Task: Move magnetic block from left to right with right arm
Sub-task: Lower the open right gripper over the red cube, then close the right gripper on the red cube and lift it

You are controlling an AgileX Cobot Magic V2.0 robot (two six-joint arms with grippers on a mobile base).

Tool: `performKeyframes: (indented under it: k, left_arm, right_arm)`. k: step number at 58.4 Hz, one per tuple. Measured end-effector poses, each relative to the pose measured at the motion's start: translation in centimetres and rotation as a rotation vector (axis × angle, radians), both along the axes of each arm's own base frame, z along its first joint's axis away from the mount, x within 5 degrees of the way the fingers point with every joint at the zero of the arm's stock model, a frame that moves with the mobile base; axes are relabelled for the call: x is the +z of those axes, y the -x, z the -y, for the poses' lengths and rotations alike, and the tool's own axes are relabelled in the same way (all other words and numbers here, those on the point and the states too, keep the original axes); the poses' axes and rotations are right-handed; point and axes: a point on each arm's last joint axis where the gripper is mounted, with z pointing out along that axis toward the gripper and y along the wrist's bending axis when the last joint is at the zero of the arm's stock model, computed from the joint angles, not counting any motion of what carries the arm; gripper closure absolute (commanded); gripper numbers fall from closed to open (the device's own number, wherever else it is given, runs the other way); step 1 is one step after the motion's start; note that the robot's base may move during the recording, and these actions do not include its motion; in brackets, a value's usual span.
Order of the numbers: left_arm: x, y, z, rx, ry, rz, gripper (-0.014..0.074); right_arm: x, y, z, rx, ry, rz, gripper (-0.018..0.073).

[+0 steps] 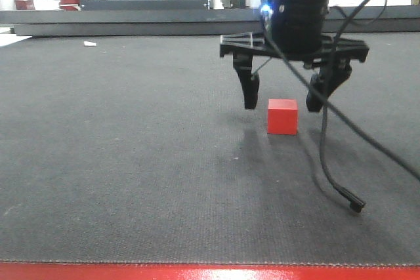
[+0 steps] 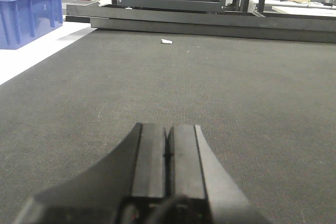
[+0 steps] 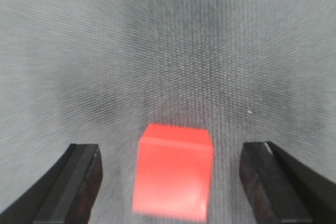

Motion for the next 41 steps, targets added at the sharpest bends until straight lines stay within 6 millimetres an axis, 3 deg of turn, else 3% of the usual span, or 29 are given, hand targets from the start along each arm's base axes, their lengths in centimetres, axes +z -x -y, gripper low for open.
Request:
performKeyframes:
  k: [5,19,32,41]
  left_arm:
    - [0.0,0.0,0.0,0.0,0.0,0.0,0.0722]
    - [0.0,0.0,0.0,0.0,0.0,0.0,0.0722]
    - [0.0,0.0,0.0,0.0,0.0,0.0,0.0722]
    - [0.0,0.0,0.0,0.0,0.0,0.0,0.0722]
  right_arm:
    - [-0.8,-0.2,-0.1,0.0,0.008,-0.015,-0.003]
    - [-0.9,-0.3,-0.1,0.002,0.012,-0.009,0.0301]
    - [-0.2,-0.6,0.1,0.02,0.019,0.002,0.0326]
    - [2.9,-0.4,1.6,0.098,0.031,0.073,0.0326]
